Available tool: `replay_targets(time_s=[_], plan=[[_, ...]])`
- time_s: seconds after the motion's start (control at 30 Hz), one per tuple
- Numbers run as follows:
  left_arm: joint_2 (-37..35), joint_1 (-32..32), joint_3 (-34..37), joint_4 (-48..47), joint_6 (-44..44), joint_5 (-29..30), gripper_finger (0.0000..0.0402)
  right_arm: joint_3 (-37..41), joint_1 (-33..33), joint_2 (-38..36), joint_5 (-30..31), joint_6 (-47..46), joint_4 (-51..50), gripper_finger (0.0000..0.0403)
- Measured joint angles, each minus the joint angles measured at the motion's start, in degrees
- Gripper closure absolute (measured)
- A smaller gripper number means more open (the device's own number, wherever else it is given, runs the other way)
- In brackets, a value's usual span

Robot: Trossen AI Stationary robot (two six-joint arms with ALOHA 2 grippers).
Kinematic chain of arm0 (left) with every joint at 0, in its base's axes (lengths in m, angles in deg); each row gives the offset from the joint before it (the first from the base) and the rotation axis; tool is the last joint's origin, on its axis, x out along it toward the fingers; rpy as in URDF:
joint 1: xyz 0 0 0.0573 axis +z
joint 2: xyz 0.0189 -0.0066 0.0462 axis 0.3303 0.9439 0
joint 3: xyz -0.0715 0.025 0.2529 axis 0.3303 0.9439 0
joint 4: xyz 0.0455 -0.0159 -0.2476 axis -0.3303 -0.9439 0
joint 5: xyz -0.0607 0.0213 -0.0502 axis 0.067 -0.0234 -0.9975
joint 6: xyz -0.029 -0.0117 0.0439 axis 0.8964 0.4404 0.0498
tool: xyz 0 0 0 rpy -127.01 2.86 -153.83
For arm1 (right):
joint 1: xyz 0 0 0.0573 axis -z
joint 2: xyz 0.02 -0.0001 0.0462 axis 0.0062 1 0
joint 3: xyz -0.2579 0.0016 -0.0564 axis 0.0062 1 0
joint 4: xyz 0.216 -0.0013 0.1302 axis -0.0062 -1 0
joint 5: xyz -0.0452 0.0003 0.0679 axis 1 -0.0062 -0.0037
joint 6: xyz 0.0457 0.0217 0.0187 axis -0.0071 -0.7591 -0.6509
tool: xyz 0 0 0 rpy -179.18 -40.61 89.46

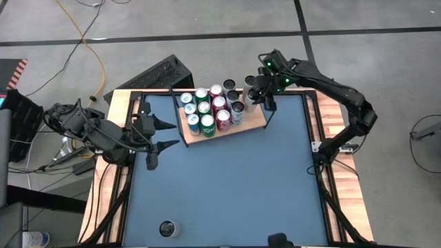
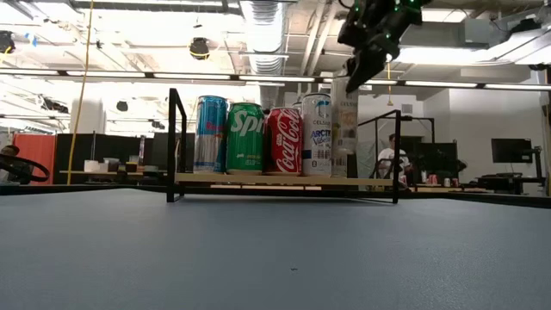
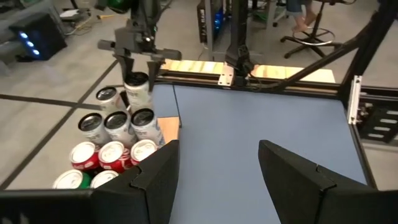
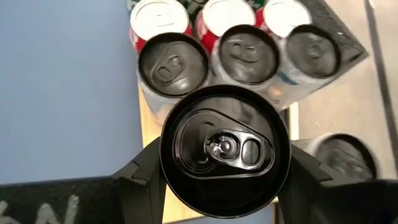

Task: Place canned beverage on shelf
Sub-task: Put the top white yellow soda can on the shelf aligned with the other white yellow soda can

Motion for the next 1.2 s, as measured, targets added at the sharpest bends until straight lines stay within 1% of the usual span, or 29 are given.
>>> replay_targets(time_s=[0.1,0.3,0.4,0.73,1.0,1.13,1.2], plan=[[0.0,0.0,0.0,0.0,0.0,0.7,0.0196,2.7,0.5,0.1,-1.5,0.3,2.2,0.0191],[0.0,0.1,0.0,0.0,-0.1,2.8,0.0196,9.9,2.3,-1.6,-1.8,2.1,5.3,0.0191],[0.0,1.1,0.0,0.0,-0.3,2.9,0.0196,11.5,3.0,-1.7,-3.6,3.6,6.7,0.0191],[0.0,4.1,0.0,-0.2,-0.2,1.4,0.0196,11.6,4.5,-1.4,-6.3,6.3,8.1,0.0191],[0.0,4.6,0.0,-0.5,-0.5,1.3,0.0196,11.4,5.4,1.9,-7.5,6.4,8.3,0.0190],[0.0,4.6,0.0,-0.5,-0.4,1.3,0.0196,11.4,5.1,2.2,-7.8,6.2,8.6,0.0188],[0.0,4.6,0.0,-0.5,-0.4,1.3,0.0196,11.4,5.1,2.1,-7.6,5.7,8.6,0.0180]])
